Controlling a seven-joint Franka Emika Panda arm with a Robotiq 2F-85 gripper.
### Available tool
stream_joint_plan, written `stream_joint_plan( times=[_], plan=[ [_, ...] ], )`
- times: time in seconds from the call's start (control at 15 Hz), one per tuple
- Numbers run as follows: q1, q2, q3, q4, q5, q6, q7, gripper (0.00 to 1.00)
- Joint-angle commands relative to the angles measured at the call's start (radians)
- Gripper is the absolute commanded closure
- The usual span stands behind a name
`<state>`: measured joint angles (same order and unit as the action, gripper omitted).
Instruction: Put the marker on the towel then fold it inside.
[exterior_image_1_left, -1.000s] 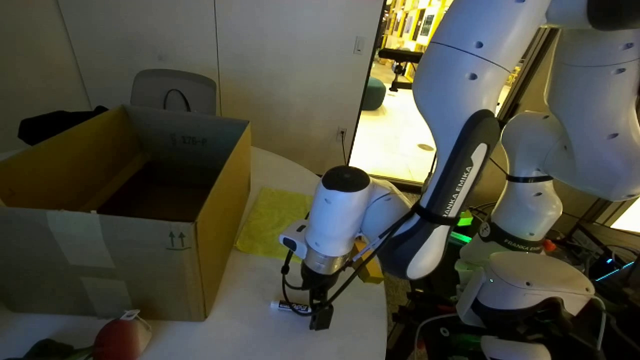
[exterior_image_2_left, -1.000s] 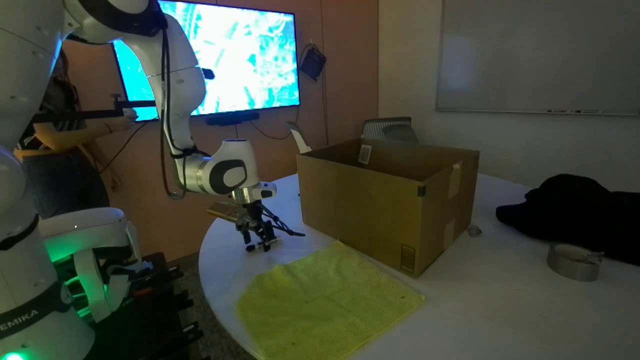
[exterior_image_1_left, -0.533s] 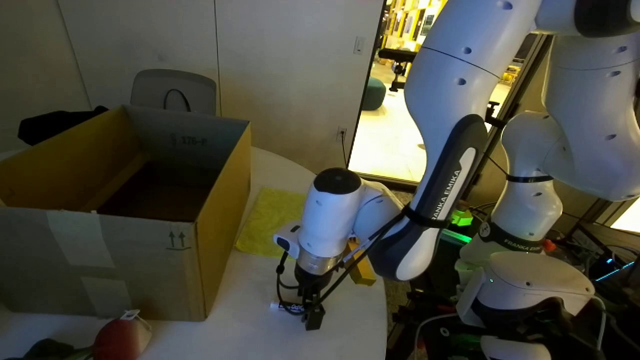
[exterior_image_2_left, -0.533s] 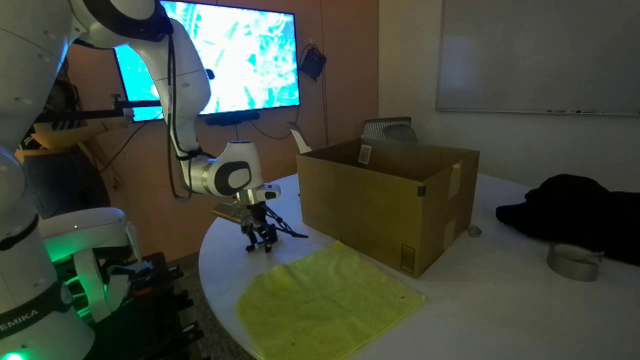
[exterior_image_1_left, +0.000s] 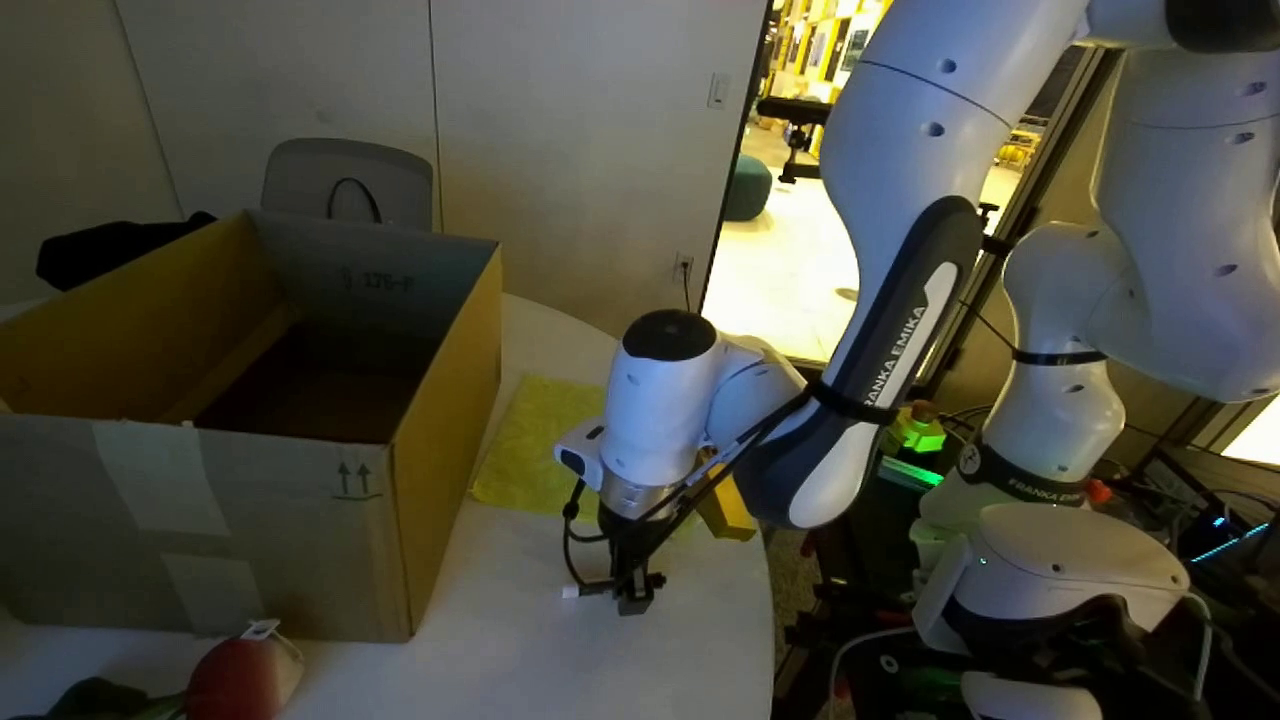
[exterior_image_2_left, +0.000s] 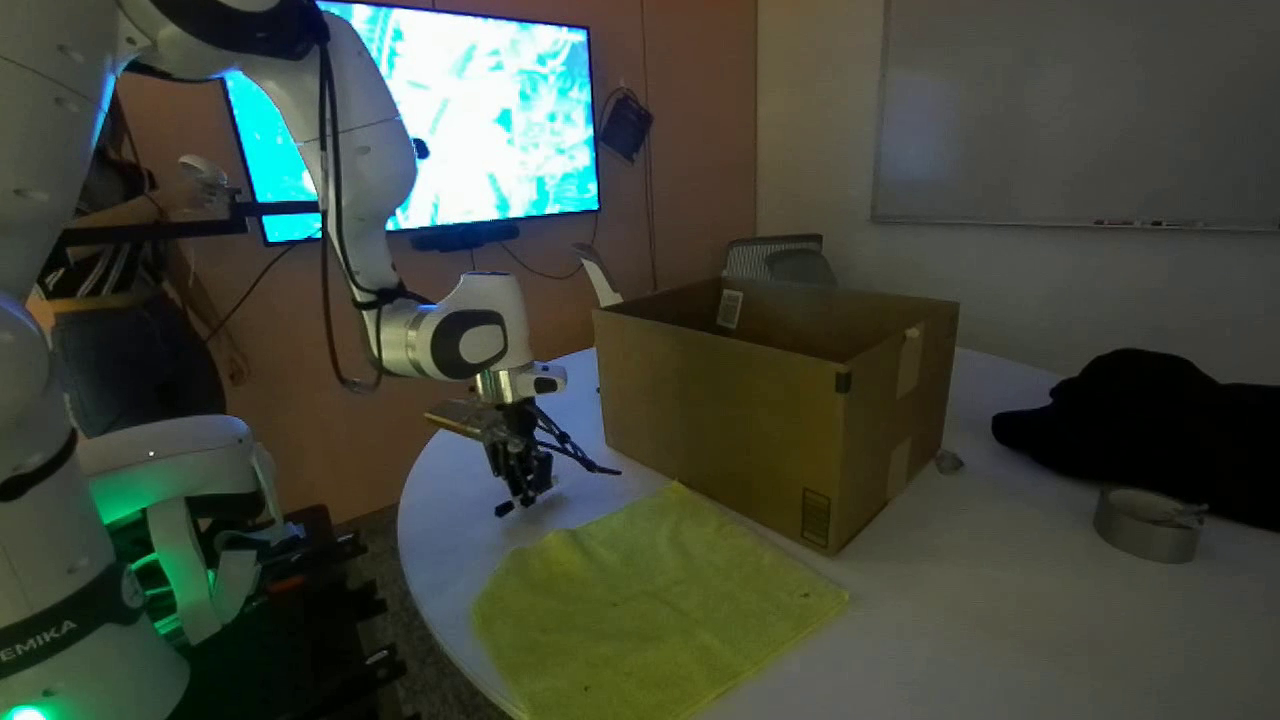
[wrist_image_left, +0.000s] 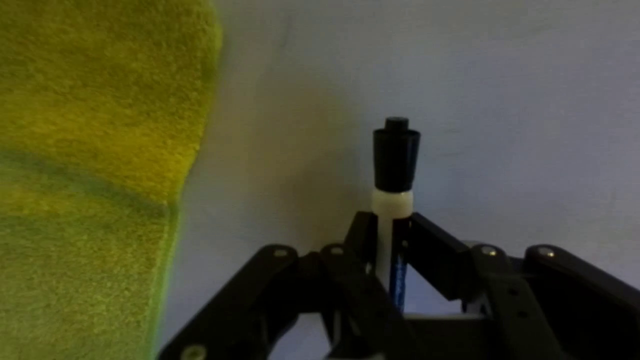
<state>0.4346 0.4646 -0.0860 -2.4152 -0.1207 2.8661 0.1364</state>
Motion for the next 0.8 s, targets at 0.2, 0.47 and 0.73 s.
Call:
stream_joint_plan(
  times=[0.2, 0.47, 0.73],
  plan=[
    [-0.031, -0.208, -0.084, -0.139, -0.179, -0.106, 0.122, 0.93],
    [-0.078, -0.207, -0.200, -0.132, -0.380, -0.046, 0.295, 0.93],
    [-0.154, -0.130, -0.248, -0.081, -0.434, -0.008, 0.362, 0.93]
  ],
)
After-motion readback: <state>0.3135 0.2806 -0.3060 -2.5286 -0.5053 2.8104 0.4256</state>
